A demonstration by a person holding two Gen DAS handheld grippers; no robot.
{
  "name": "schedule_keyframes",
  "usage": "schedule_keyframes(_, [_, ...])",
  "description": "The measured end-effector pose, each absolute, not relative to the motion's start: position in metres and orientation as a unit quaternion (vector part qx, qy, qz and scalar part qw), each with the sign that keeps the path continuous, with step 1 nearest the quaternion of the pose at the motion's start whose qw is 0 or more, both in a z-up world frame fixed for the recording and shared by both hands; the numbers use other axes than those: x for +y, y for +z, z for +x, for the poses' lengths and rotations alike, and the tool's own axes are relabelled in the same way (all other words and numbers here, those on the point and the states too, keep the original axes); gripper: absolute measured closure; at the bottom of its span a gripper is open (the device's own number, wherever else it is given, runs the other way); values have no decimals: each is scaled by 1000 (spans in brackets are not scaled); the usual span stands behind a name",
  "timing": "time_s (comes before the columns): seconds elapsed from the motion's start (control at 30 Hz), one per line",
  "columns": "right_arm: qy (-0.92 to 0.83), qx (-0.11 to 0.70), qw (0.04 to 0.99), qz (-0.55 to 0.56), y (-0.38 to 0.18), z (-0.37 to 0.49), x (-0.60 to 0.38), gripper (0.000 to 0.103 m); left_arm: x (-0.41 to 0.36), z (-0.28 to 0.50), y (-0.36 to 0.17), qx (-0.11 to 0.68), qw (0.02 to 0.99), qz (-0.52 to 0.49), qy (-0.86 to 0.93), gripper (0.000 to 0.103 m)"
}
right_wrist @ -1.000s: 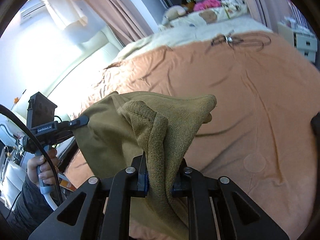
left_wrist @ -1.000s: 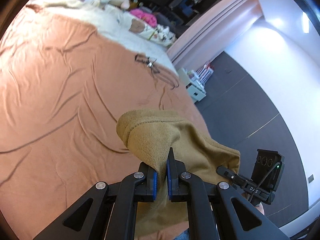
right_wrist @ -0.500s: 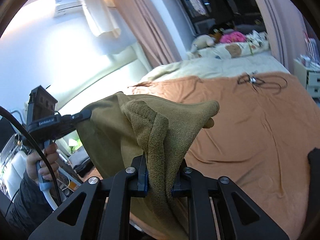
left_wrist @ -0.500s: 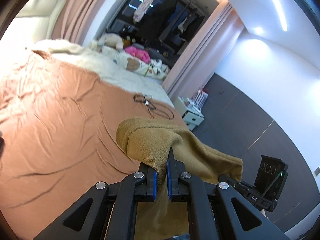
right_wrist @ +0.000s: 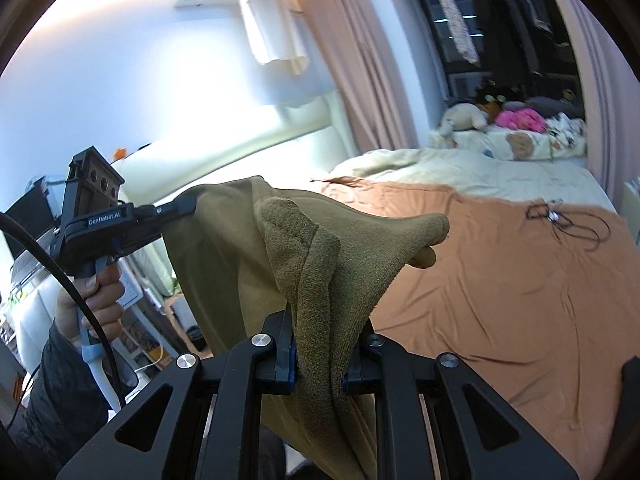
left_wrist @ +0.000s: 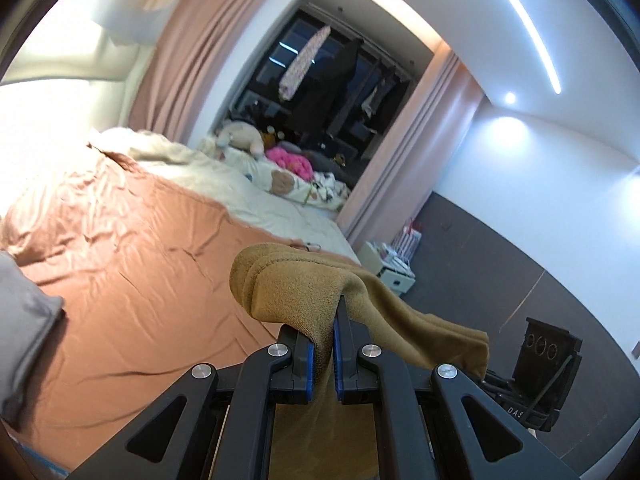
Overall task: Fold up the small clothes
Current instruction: 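Lift the shirt with both grippers and carry it toward the headboard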
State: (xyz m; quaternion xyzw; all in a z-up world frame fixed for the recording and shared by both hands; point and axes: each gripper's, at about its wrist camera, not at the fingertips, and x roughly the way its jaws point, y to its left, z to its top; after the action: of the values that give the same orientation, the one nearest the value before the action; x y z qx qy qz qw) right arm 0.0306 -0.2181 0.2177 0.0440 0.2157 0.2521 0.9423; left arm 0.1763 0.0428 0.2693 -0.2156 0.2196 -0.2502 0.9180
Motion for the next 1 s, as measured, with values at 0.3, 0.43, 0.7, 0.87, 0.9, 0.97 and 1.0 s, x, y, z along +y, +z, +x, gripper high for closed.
schedule_keyframes(0.3, [299,209,931,14,219,53,-171,92,132,136,277,173,934,-234,-207,96])
schedule_keyframes(0.43, [316,210,925,-3,217,82,-148,92,169,131,267,171,937,-244,-184,96])
schedule_keyframes(0.7, [375,213,902,-29,208,117,-103,92,248,131,245,159,940,-265,-144,96])
schedule_keyframes(0.87, [387,225,893,-37,194,144,-85,92,290,134,227,159,944,-264,-120,96])
schedule_keyframes(0.9, [391,227,891,-38,192,150,-80,92,298,133,223,160,944,-264,-116,96])
schedule_keyframes(0.97, [401,228,886,-47,186,162,-70,92,318,137,215,162,945,-265,-105,96])
schedule_keyframes(1.0, [406,226,884,-51,184,165,-62,92,326,139,212,161,946,-264,-100,96])
